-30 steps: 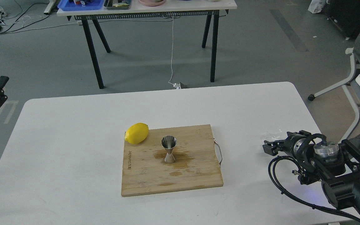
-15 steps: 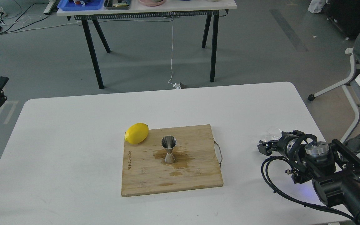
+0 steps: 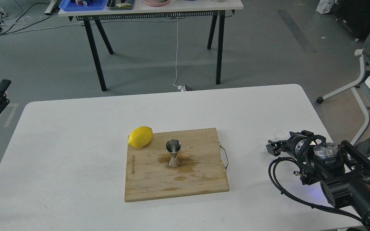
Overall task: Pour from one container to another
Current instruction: 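Lower the right hand toward the small clear glass cup, then grasp the small clear glass cup with the right hand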
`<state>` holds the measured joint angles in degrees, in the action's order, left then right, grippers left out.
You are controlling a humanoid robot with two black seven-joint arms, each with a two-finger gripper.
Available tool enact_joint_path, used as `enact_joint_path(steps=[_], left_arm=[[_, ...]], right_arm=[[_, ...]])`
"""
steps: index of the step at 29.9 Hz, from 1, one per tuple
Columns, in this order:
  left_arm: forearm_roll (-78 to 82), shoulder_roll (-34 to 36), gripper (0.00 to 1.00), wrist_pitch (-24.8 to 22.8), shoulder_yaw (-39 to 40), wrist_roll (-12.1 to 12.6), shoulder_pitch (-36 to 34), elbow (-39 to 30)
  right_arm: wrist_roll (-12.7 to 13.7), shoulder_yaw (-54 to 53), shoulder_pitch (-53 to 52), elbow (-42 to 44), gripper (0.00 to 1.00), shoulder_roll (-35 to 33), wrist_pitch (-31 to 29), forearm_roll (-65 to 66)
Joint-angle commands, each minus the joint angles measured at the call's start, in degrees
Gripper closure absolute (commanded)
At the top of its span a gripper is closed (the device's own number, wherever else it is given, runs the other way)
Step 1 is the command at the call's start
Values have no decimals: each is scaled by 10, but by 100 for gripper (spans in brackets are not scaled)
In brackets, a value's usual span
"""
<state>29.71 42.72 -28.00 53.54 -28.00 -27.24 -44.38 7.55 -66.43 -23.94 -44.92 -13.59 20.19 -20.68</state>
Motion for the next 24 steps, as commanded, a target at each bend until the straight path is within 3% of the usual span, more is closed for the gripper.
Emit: enact_joint_path(steps=[1,6,12,17,24], left_arm=[[0,0,1,0,0,0,0,2],[0,-2,1,0,0,0,0,9],[0,-3,1,0,1,0,0,9],[0,-3,1,0,0,0,0,9],[0,-3,1,0,1,0,0,15]], right_arm=[[0,1,-1,4,24,8,-1,10],[0,4,0,4,37,10,-1,13],[1,16,-1,4,46,9,-2,19],[4,17,1,4,62,9,-19,21],[4,17,1,4,64,9,-22,22]])
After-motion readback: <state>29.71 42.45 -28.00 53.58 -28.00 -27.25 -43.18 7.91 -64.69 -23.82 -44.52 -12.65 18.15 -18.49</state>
